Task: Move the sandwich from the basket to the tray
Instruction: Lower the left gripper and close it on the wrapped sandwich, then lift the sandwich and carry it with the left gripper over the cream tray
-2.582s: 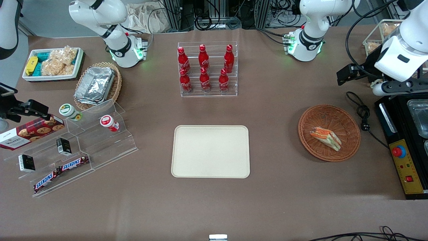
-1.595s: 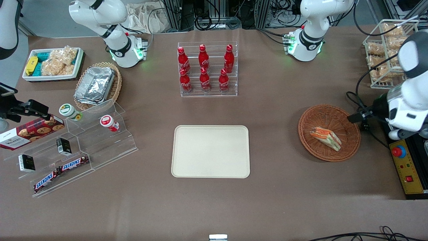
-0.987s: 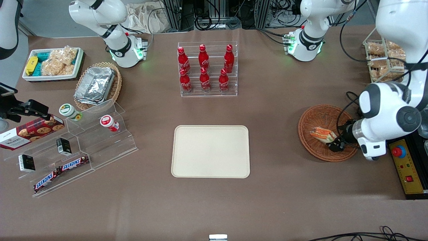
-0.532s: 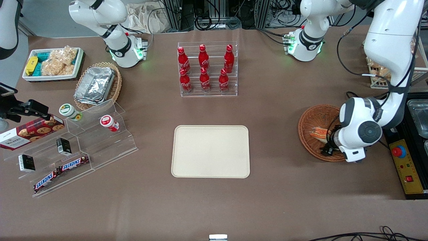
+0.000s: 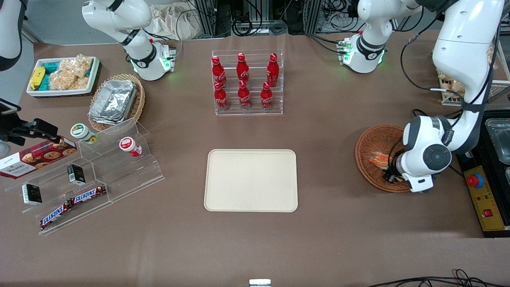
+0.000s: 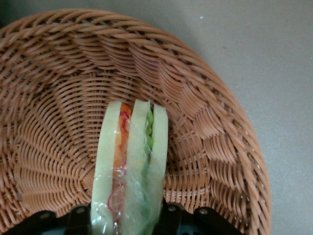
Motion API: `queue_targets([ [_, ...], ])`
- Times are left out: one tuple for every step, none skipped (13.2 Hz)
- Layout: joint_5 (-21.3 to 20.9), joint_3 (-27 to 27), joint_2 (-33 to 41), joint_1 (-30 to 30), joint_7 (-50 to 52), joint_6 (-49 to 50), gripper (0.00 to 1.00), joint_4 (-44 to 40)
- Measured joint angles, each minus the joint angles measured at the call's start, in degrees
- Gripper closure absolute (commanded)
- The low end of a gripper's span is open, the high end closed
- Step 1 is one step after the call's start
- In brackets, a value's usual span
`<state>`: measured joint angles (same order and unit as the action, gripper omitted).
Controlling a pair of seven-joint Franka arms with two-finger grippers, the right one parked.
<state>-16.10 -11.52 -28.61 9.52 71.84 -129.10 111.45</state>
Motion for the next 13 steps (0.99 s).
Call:
queue_targets([
  [-0.01, -0.09, 0.72, 0.0, -0.38, 0.21, 1.0, -0.07],
  [0.0, -0.28, 1.91, -0.03, -1.9, 0.69, 1.0, -0.33],
  [0.27, -0.73, 3.63, -0.03, -4.65, 1.88, 1.0, -0.81],
  [1.06, -1.6, 5.69, -0.04, -7.57, 3.81, 1.0, -1.34],
  [3.19, -2.92, 8.09, -0.09, -10.23, 5.85, 1.0, -2.06],
  [5.55, -4.26, 9.96, -0.15, -11.72, 7.08, 1.0, -2.73],
  [7.91, -5.93, 11.32, -0.19, -12.78, 7.91, 1.0, -3.71],
  [9.19, -7.98, 12.1, -0.23, -13.03, 8.87, 1.0, -4.88],
  [9.48, -10.34, 12.38, -0.3, -13.03, 9.7, 1.0, -5.93],
  [9.48, -13.18, 12.38, -0.38, -12.99, 9.98, 1.0, -6.61],
  [9.48, -16.11, 12.35, -0.5, -12.94, 9.98, 1.0, -6.8],
  [9.47, -18.9, 12.28, -0.84, -12.88, 9.94, 1.0, -6.82],
  [9.29, -20.89, 12.08, -1.93, -12.88, 9.54, 1.0, -6.84],
])
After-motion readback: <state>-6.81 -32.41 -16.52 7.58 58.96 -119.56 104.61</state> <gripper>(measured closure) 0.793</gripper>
